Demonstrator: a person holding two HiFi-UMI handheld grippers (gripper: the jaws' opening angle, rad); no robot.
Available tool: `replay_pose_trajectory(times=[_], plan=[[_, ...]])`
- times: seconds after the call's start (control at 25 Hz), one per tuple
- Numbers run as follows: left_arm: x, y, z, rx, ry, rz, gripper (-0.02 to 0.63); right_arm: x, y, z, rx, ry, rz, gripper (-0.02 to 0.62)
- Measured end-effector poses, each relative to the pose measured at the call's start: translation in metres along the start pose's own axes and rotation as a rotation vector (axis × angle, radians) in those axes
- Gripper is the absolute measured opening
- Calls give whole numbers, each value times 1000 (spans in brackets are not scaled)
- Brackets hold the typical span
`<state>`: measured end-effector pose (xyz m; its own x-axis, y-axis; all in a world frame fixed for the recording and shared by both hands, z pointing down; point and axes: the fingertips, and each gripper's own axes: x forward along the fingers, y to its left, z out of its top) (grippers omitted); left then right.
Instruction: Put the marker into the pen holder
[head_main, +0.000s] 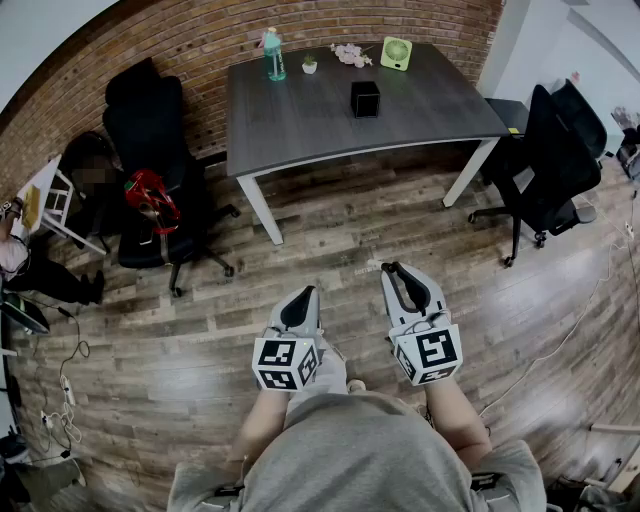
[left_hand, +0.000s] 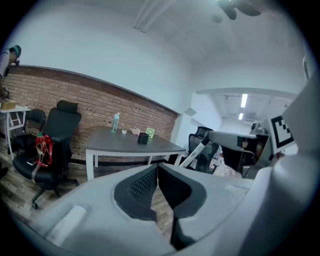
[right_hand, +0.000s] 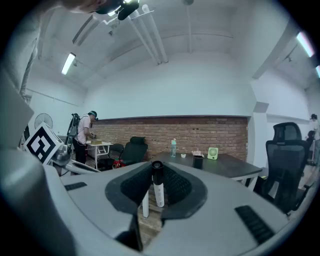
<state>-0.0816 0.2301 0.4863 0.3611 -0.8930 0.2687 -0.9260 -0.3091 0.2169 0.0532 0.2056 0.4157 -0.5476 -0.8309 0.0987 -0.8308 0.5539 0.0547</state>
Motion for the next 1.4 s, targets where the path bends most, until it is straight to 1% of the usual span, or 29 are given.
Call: replay_pose_trajectory(times=[0.2, 0.44, 0.64, 0.88, 1.2, 1.4], plan=[[-37, -55, -21, 5, 10, -4, 18, -67, 1, -6, -6, 4, 1, 71], [-53, -87, -16, 57, -22, -24, 18, -101, 2, 1, -3, -47, -5, 71], [-58, -98, -9, 75, -40, -35, 18, -110, 4, 4, 3, -60, -2, 71], [-62, -109, -10, 79, -47, -40, 18, -120, 3, 2, -5, -64, 1, 71], [-62, -115, -14, 74, -41, -32, 18, -123, 3, -3, 8, -59, 30, 71], [-63, -112, -15, 70, -36, -24, 18, -121, 2, -2, 9, -68, 31, 71]])
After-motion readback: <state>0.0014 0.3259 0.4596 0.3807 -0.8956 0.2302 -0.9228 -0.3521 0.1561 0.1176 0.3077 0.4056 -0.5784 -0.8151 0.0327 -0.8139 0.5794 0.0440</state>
